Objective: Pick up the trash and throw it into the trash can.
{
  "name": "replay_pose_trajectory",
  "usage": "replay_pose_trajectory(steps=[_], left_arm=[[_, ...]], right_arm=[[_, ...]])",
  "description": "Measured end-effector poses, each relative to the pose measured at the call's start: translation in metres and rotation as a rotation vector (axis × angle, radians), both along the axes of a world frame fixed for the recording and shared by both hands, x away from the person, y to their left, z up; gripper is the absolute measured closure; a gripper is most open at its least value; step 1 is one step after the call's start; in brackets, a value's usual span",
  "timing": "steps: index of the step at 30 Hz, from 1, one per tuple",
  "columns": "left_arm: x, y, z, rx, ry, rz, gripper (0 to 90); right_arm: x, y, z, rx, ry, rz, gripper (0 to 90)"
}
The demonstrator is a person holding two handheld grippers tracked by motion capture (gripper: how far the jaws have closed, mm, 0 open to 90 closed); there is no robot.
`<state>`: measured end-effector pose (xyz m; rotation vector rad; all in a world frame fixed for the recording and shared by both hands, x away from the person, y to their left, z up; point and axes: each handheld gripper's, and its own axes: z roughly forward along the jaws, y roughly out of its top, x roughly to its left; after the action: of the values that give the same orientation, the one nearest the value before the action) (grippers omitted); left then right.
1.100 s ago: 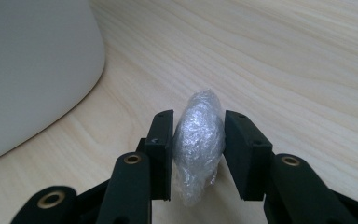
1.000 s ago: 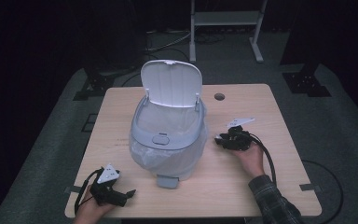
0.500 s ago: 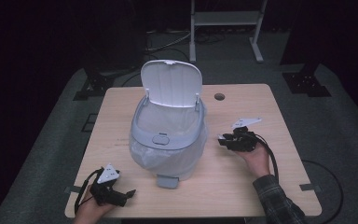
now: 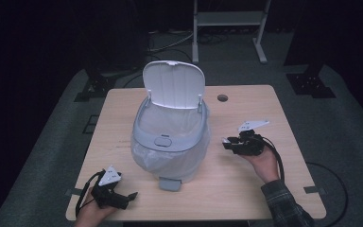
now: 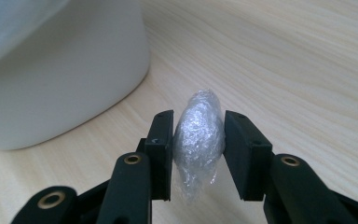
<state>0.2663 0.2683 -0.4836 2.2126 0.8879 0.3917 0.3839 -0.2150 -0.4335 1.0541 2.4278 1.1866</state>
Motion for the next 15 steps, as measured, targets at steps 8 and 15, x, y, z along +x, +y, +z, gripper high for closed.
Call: replay_pose_trajectory(steps=[8,15], left_arm=[[0.000,0.000,0.000,0.000,0.000,0.000,0.0],[0.000,0.000,0.000,0.000,0.000,0.000,0.0]], right_arm=[[-0.010,-0.002,0.011,0.016,-0.016,0.022,63.0],[-0.019,-0.005,0.021,0.033,-0.030,0.042,63.0]])
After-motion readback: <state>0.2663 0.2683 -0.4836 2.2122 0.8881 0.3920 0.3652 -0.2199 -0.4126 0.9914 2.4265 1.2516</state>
